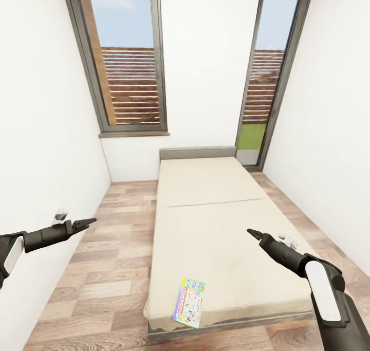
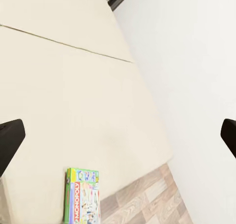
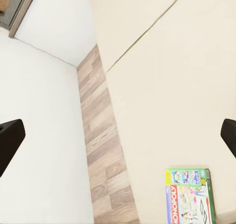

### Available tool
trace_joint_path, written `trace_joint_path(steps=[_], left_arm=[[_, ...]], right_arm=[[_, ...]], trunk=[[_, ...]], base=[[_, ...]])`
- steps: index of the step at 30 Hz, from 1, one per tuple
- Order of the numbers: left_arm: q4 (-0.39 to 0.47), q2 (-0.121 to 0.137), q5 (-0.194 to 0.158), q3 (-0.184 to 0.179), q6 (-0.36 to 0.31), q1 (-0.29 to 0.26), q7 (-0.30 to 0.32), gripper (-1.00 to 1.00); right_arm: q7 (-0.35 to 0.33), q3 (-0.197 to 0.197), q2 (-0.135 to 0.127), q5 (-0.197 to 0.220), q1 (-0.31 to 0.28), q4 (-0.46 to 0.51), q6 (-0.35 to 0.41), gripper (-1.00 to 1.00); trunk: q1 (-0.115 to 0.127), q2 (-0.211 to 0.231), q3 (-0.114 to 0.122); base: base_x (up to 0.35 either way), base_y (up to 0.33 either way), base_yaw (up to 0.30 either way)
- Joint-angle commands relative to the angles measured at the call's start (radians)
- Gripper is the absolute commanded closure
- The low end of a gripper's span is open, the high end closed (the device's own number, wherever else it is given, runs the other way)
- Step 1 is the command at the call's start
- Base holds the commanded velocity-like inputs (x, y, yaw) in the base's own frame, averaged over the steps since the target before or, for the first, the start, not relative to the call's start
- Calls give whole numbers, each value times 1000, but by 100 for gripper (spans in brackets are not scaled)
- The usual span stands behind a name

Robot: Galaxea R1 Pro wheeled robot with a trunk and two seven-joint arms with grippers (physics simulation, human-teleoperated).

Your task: Put all the toys in the child's room - the three board games (two on the bed and one on the table), the two jigsaw puzzles on the table, and the tennis ball on the table - inside the toy box on the table in the child's room.

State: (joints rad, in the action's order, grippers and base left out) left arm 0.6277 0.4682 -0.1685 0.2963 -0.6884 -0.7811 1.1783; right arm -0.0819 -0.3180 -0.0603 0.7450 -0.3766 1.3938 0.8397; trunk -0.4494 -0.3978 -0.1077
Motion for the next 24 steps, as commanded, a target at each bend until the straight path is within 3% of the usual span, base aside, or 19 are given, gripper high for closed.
trace_joint_path(steps=[1, 11, 24], left_arm=[[0, 0, -2, 1, -9, -2, 2, -100], [0, 0, -2, 2, -10, -2, 1, -100], [0, 0, -2, 3, -10, -2, 6, -100]], right_arm=[[-9, -2, 0, -7, -1, 0, 5, -100], [-10, -3, -1, 1, -1, 1, 5, -100], [-9, -7, 2, -3, -1, 1, 4, -100]], trunk=[[-1, -2, -2], [-1, -2, -2], [-1, -2, -2]], base=[[-2, -258, 287], [18, -130, 73], [1, 100, 1]])
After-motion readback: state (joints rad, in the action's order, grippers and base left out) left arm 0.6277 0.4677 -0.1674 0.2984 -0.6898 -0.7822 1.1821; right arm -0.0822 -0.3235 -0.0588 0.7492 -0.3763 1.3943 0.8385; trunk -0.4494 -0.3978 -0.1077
